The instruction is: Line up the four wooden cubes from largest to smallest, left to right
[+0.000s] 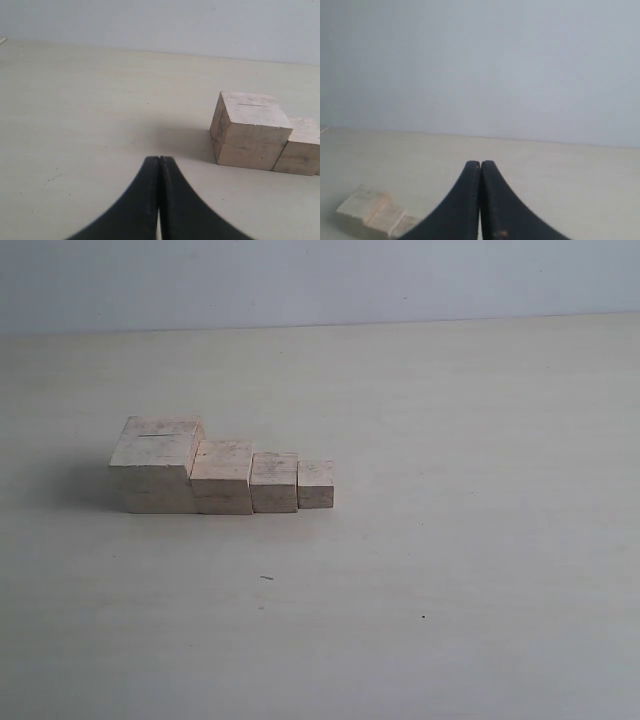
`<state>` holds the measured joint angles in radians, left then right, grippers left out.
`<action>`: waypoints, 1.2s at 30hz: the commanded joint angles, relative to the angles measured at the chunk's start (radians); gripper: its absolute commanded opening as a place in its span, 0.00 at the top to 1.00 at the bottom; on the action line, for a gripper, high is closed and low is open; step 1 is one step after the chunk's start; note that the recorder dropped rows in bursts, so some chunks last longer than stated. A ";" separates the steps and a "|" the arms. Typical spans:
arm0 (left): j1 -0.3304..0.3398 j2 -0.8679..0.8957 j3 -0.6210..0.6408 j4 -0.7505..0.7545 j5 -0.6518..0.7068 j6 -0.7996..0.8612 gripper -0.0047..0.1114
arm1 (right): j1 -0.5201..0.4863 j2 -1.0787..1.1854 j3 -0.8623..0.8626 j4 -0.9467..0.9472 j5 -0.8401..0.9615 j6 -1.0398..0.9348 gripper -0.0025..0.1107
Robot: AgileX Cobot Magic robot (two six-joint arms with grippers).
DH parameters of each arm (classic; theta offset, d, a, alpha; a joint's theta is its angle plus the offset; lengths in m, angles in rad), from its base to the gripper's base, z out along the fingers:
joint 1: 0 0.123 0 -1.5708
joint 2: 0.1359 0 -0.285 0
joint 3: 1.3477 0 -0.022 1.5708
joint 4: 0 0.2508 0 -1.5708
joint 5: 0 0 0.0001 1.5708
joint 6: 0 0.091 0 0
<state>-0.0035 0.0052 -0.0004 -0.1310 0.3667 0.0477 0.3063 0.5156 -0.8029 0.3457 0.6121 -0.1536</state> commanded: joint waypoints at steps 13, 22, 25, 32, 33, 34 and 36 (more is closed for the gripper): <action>-0.007 -0.005 0.000 -0.003 -0.008 -0.002 0.96 | -0.321 -0.323 0.591 -0.039 -0.386 -0.003 0.98; -0.007 -0.005 0.000 -0.003 -0.008 -0.002 0.96 | -0.324 -0.402 0.767 -0.049 -0.445 -0.003 0.98; -0.007 -0.005 0.000 -0.003 -0.008 -0.002 0.96 | -0.324 -0.454 0.797 -0.051 -0.441 -0.003 0.98; -0.007 -0.005 0.000 -0.003 -0.008 -0.002 0.96 | -0.324 -0.516 0.803 -0.058 -0.407 -0.003 0.98; -0.007 -0.005 0.000 -0.003 -0.008 -0.002 0.96 | -0.324 -0.516 0.803 -0.058 -0.405 -0.003 0.98; -0.007 -0.005 0.000 -0.003 -0.008 -0.002 0.96 | -0.324 -0.516 0.803 -0.058 -0.402 -0.003 0.98; -0.007 -0.005 0.000 -0.003 -0.008 -0.002 0.96 | -0.324 -0.516 0.803 -0.058 -0.400 -0.003 0.98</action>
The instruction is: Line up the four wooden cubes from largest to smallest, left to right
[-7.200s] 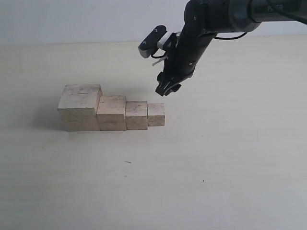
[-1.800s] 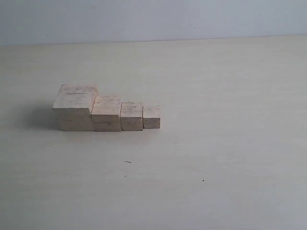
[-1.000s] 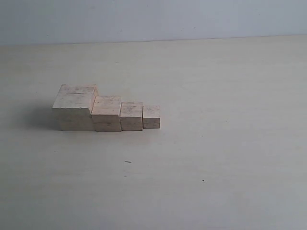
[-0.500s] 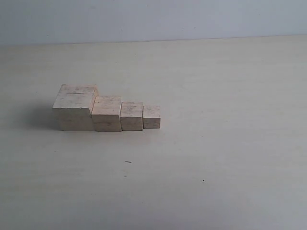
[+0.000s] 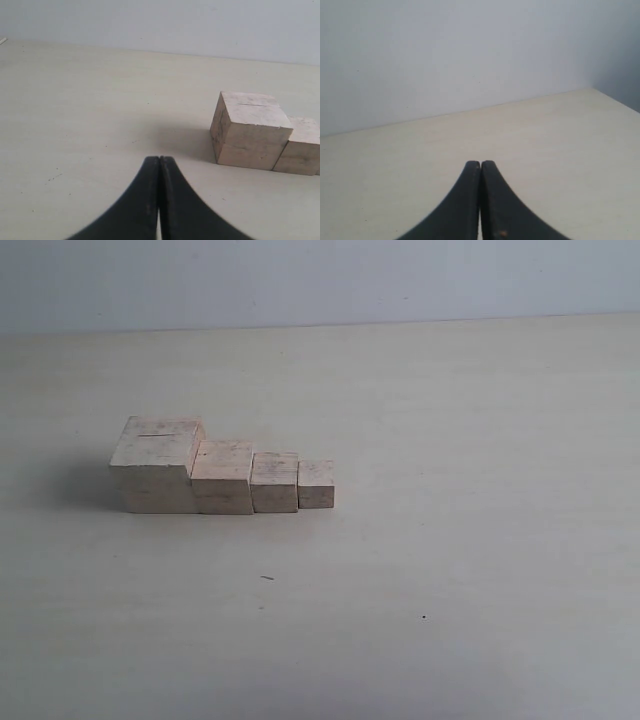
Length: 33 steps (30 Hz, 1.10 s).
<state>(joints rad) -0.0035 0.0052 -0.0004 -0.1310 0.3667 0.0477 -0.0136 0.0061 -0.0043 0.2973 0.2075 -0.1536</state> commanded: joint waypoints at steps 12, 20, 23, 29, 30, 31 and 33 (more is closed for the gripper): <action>-0.007 -0.005 0.000 -0.003 -0.008 -0.002 0.96 | 0.014 -0.006 0.004 -0.281 0.072 0.198 0.98; -0.007 -0.005 0.000 -0.003 -0.008 -0.002 0.96 | 0.014 -0.006 0.004 -0.278 0.129 0.154 0.98; -0.007 -0.005 0.000 -0.003 -0.008 -0.002 0.96 | 0.014 -0.006 0.004 -0.278 0.129 0.154 0.98; -0.007 -0.005 0.000 -0.003 -0.008 -0.002 0.96 | 0.014 -0.006 0.004 -0.278 0.129 0.154 0.98; -0.007 -0.005 0.000 -0.003 -0.008 -0.002 0.96 | 0.014 -0.006 0.004 -0.278 0.129 0.154 0.98; -0.007 -0.005 0.000 -0.003 -0.008 -0.002 0.96 | 0.014 -0.006 0.004 -0.278 0.129 0.154 0.98; -0.007 -0.005 0.000 -0.003 -0.008 -0.002 0.96 | 0.014 -0.006 0.004 -0.278 0.129 0.154 0.98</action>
